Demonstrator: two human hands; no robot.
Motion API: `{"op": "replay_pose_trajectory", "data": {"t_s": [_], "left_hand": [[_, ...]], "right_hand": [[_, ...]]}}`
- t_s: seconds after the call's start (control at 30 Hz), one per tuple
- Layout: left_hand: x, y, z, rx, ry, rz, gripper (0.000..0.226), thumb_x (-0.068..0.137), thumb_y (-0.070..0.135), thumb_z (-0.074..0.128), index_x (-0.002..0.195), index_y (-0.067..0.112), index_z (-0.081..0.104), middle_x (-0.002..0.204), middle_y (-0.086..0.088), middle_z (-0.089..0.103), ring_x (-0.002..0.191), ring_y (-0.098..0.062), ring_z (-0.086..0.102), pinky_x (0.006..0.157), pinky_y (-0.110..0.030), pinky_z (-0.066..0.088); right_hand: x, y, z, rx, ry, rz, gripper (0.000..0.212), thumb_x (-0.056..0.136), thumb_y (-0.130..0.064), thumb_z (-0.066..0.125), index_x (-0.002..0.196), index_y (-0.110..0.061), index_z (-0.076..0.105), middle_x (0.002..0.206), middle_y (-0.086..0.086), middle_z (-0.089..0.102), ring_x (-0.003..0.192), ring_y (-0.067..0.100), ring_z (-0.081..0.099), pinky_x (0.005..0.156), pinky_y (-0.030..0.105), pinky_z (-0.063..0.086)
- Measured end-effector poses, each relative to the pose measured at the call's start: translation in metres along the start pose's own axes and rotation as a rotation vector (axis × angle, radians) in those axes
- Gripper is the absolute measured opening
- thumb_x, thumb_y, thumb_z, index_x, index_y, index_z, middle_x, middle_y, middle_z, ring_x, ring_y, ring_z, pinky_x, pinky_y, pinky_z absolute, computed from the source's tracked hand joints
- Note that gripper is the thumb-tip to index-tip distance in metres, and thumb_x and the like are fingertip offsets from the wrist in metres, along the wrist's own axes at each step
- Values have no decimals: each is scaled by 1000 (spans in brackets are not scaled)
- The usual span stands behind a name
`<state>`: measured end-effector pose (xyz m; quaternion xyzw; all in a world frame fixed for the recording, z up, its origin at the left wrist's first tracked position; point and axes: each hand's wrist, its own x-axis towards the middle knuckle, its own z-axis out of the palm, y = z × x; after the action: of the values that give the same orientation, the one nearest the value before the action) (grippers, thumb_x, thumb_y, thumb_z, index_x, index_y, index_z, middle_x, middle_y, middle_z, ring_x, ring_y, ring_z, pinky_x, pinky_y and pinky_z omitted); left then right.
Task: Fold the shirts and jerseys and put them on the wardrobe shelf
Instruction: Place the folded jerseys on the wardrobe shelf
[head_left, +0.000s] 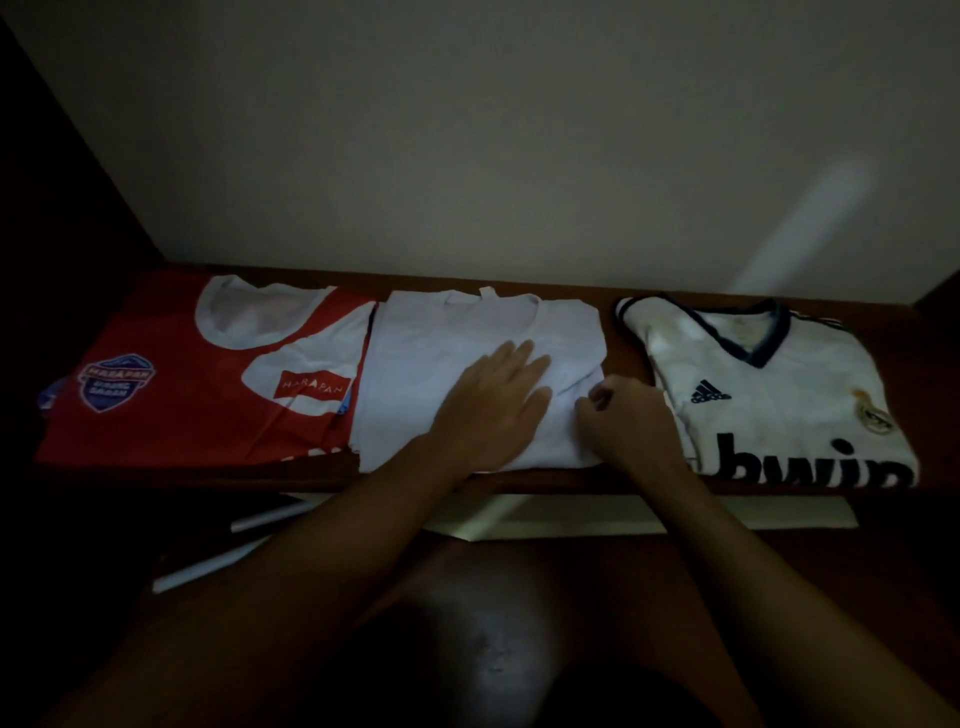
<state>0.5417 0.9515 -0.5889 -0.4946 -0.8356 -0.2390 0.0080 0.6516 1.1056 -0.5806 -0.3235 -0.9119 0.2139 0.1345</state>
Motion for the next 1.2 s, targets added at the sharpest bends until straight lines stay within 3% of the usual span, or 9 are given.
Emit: {"op": "replay_pose_trajectory", "data": {"t_s": [0.2, 0.4, 0.6, 0.8, 0.93, 1.0, 1.07, 1.13, 1.2], "left_hand": [[-2, 4, 25, 97, -145, -27, 56, 108, 45, 18, 161, 26, 15, 168, 1, 12, 155, -17, 3, 123, -39, -2], [-1, 4, 23, 149, -205, -52, 61, 106, 52, 10, 161, 26, 9, 169, 3, 4, 155, -15, -4, 124, -39, -5], [7, 8, 21, 72, -194, -95, 61, 105, 54, 14, 160, 29, 16, 168, 4, 9, 155, -16, -1, 125, -44, -3], [1, 7, 36, 272, -230, -27, 66, 101, 64, 10, 160, 34, 5, 169, 4, 1, 155, -21, -4, 124, -53, -1], [19, 19, 26, 175, -219, -81, 66, 98, 66, 23, 156, 34, 26, 167, 1, 16, 154, -25, 9, 122, -55, 9], [29, 26, 24, 169, -146, -118, 64, 97, 65, 23, 153, 36, 32, 166, -2, 20, 153, -30, 10, 122, -56, 9], [32, 26, 27, 233, -146, -169, 65, 98, 68, 20, 156, 41, 19, 169, -1, 4, 154, -36, -4, 120, -61, -3], [27, 21, 33, 280, -189, -230, 71, 94, 76, 14, 157, 46, 6, 169, 2, -8, 152, -41, -14, 116, -66, -11], [22, 18, 38, 282, -212, -276, 75, 89, 81, 8, 156, 49, -2, 168, 4, -11, 151, -42, -15, 114, -69, -12]], "right_hand": [[-17, 5, -3, 40, -14, 25, 17, 90, -32, 66, 87, -18, 76, 84, -1, 73, 80, 17, 67, 76, 39, 57], [-29, 14, -14, 236, 39, 195, 31, 85, -31, 64, 58, -13, 61, 58, 1, 60, 57, 16, 58, 60, 34, 51], [-31, 16, -13, 165, 34, 167, 33, 96, -44, 57, 71, -23, 63, 68, -8, 63, 67, 11, 61, 66, 30, 50], [-31, 25, -10, 123, -32, 146, 29, 98, -41, 58, 80, -20, 64, 74, -4, 64, 75, 15, 62, 69, 30, 46], [-29, 37, -21, 146, 108, -21, 26, 101, -38, 56, 83, -20, 63, 76, -6, 62, 71, 9, 60, 65, 29, 46], [-16, 50, -32, -18, 285, -118, 24, 101, -37, 54, 99, -17, 67, 94, 1, 64, 86, 18, 60, 75, 35, 48], [5, 71, -39, -251, 337, -87, 38, 100, -42, 51, 127, -18, 63, 128, 10, 62, 116, 31, 56, 91, 46, 43], [23, 91, -40, -386, 206, 3, 56, 100, -51, 45, 151, -27, 44, 157, 12, 40, 144, 40, 33, 107, 60, 31], [33, 100, -32, -403, -29, 98, 62, 103, -58, 30, 160, -37, 17, 169, 7, 11, 154, 40, 3, 117, 69, 8]]}}
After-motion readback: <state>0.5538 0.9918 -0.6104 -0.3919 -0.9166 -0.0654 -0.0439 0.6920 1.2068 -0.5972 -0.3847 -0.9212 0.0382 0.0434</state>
